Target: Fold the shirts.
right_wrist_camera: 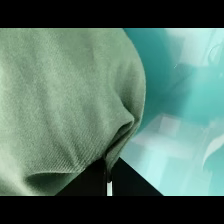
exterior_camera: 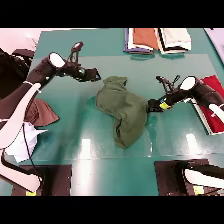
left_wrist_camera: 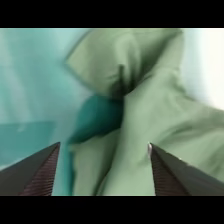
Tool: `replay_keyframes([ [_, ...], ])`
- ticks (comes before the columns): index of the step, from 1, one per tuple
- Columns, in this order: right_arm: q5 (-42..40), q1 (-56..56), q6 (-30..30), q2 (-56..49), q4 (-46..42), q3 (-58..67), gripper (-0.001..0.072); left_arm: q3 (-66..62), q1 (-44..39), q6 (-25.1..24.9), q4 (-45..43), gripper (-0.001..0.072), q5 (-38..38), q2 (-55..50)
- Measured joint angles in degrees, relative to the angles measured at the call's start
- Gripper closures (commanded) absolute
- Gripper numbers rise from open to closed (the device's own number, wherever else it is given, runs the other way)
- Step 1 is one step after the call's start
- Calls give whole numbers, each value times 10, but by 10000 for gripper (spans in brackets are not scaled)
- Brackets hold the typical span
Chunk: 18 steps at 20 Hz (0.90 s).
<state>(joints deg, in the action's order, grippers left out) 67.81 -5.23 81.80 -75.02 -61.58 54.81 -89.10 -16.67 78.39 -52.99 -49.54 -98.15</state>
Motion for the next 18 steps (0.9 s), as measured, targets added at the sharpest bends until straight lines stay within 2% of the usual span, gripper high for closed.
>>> replay_keyframes([
  [6,6,0,13,0,1,7,694,-1,-23,-55,75,70,19,-47],
  [7,7,0,15,0,1,8,693,-1,-27,-58,77,156,20,-50],
  [9,8,0,17,0,1,8,693,-1,-32,-63,78,468,22,-53],
  [10,8,0,18,0,1,8,693,-1,-33,-64,78,659,22,-55],
  [11,9,0,19,0,1,8,694,-1,-35,-65,78,684,21,-55],
  [15,12,1,21,21,-5,15,694,-7,-27,-67,77,686,15,-43],
  [18,20,10,22,70,-39,54,694,-33,0,-66,65,685,10,16],
])
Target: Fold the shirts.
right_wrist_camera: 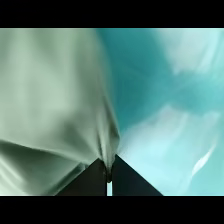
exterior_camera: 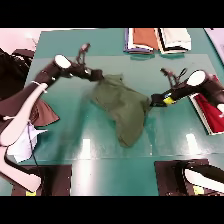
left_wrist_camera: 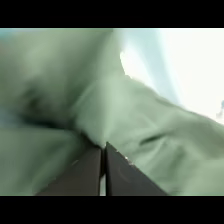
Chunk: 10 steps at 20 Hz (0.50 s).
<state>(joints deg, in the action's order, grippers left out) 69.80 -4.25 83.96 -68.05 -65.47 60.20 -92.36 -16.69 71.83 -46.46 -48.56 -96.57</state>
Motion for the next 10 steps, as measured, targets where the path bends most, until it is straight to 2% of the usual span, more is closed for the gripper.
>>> replay_keyframes([
  [8,34,80,1,171,-26,226,695,-88,51,1,-85,685,-16,306],
  [10,51,106,1,202,16,278,695,-97,54,1,-100,686,-16,380],
])
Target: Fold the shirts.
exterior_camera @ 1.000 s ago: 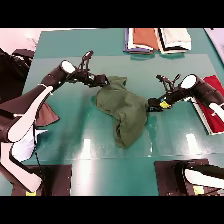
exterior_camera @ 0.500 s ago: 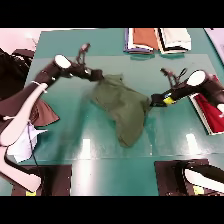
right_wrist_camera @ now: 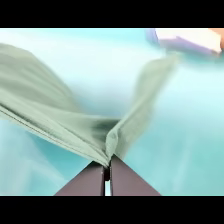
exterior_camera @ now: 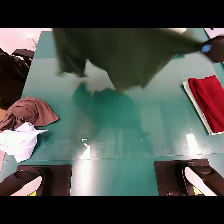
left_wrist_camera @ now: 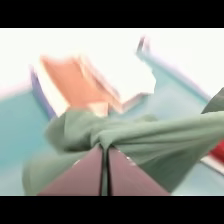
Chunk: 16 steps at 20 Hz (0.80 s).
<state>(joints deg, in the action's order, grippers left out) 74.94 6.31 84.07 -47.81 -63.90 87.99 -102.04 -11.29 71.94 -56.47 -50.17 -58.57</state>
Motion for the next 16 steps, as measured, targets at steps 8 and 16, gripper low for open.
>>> replay_keyframes([
  [8,65,68,0,-11,93,203,695,-3,3,1,-22,685,-26,114],
  [16,93,76,0,-184,66,216,695,114,3,13,-16,685,-94,-32],
])
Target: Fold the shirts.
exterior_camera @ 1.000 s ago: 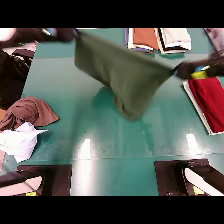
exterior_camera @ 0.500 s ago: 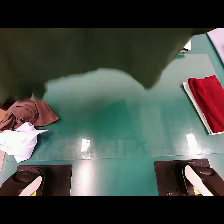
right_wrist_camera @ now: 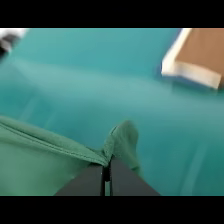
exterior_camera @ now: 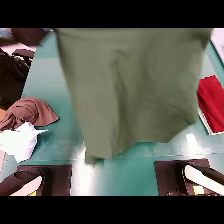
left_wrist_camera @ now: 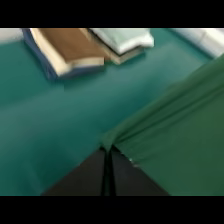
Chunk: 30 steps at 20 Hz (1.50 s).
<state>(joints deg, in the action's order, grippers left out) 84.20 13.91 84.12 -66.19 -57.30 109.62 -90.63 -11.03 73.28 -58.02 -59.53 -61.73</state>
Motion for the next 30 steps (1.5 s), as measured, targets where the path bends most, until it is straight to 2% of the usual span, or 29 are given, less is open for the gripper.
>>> replay_keyframes([
  [7,-36,1,9,-140,-21,-132,694,70,0,-12,31,685,37,-205],
  [14,-91,-10,18,-183,-47,-155,690,65,0,-39,59,682,89,-263],
  [15,-96,-11,19,-184,-49,-155,609,61,1,-42,60,675,88,-265],
  [16,-115,-11,20,-185,-96,-156,421,56,4,-47,31,440,90,-265],
  [17,-115,-7,23,-187,-116,-156,397,49,10,-42,25,257,88,-269],
  [19,-106,-13,21,-186,-105,-157,397,27,7,-34,47,281,61,-266],
  [25,-64,-13,0,-167,-122,-168,395,-25,42,18,-9,280,-24,-252],
  [27,-49,-11,-12,-154,-130,-200,268,-30,45,30,-24,280,-63,-246],
  [30,-33,2,-30,-132,-133,-289,258,-26,52,47,-80,279,-103,-226],
])
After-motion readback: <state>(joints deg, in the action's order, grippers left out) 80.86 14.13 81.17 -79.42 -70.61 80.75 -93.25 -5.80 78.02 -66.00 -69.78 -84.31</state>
